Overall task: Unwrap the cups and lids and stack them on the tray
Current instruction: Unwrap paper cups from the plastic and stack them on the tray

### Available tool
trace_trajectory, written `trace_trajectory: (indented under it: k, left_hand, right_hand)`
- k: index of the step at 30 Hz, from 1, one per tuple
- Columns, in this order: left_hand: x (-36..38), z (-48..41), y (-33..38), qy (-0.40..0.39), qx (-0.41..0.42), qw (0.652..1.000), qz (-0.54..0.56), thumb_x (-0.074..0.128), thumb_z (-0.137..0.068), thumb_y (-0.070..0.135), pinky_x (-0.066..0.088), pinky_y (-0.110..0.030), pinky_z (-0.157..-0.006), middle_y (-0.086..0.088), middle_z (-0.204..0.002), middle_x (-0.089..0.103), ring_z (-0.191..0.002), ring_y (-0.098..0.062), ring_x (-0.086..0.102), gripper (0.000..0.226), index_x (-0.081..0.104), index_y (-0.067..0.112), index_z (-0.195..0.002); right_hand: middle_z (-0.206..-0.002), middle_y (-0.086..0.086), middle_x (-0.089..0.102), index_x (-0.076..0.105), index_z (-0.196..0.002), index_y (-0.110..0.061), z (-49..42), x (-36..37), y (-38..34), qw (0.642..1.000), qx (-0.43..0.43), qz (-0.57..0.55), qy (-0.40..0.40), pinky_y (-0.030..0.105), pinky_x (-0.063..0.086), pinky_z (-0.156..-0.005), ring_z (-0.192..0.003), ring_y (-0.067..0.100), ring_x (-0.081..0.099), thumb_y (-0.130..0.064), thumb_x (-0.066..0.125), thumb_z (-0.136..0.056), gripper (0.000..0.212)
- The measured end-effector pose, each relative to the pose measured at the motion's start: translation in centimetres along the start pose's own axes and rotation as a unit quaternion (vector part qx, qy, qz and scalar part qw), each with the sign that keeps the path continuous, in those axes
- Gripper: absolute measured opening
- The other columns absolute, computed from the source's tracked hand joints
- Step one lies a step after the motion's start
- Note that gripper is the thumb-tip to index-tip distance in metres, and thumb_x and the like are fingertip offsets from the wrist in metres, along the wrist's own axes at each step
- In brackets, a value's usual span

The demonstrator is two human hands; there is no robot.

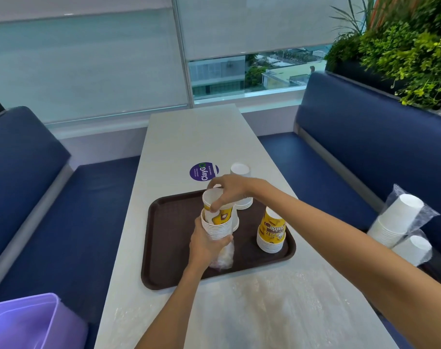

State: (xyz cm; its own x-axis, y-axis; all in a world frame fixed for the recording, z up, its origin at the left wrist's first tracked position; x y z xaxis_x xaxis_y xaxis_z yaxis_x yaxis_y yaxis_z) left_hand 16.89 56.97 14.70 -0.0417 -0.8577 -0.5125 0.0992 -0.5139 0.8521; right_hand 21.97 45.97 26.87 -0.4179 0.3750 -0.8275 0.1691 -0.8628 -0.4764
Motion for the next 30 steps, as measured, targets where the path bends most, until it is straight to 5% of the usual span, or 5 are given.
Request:
trace_trajectory:
  k: [14, 18, 23, 30]
  left_hand:
    - [-0.1, 0.6, 0.0, 0.022, -0.012, 0.999, 0.027, 0.087, -0.065, 0.026, 0.046, -0.037, -0.096, -0.009, -0.131, 0.054, -0.119, -0.027, 0.053, 0.09, 0.034, 0.013, -0.136]
    - [-0.1, 0.7, 0.0, 0.031, -0.011, 0.999, 0.011, 0.088, -0.063, 0.027, 0.046, -0.04, -0.098, -0.01, -0.132, 0.053, -0.121, -0.029, 0.052, 0.091, 0.035, 0.01, -0.135]
    - [0.2, 0.7, 0.0, 0.033, -0.017, 0.999, 0.013, 0.087, -0.063, 0.025, 0.043, -0.041, -0.102, -0.01, -0.135, 0.051, -0.124, -0.029, 0.049, 0.092, 0.033, 0.01, -0.136]
    - [0.2, 0.6, -0.2, 0.034, -0.013, 0.999, 0.011, 0.087, -0.064, 0.026, 0.042, -0.041, -0.102, -0.01, -0.135, 0.05, -0.125, -0.029, 0.048, 0.091, 0.033, 0.011, -0.136]
  right_hand:
    - [-0.12, 0.0, 0.057, 0.05, -0.128, -0.019, 3.9, 0.8, 4.5, 0.997, 0.057, -0.034, -0.047, 0.028, 0.043, -0.093, -0.109, 0.019, 0.053, -0.035, 0.077, -0.077, 0.06]
    - [-0.113, -0.003, 0.053, 0.048, -0.128, -0.015, 5.2, 0.3, 5.9, 0.989, 0.045, -0.131, 0.048, 0.024, 0.044, -0.087, -0.103, 0.016, 0.052, -0.029, 0.074, -0.081, 0.056]
    - [-0.123, 0.002, 0.055, 0.042, -0.131, -0.015, 7.7, -0.2, 11.0, 0.908, 0.098, -0.302, 0.273, 0.029, 0.048, -0.085, -0.106, 0.016, 0.055, -0.026, 0.08, -0.074, 0.069]
    - [-0.131, 0.006, 0.053, 0.038, -0.135, -0.013, 9.2, 3.2, 14.2, 0.894, 0.14, -0.32, 0.281, 0.036, 0.049, -0.092, -0.109, 0.017, 0.054, -0.02, 0.08, -0.074, 0.074]
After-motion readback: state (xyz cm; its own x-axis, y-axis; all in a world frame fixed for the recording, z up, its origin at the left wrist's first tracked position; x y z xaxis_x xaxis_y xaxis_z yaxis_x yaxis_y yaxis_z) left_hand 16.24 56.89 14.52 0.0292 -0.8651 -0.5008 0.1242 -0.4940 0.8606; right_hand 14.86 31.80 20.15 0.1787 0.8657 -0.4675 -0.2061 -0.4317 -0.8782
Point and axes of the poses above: each hand's wrist, its own z-axis away from the middle knuckle, its own x-axis out of the palm, y = z × x, the point moved 5 cm from there along -z, towards the middle knuckle
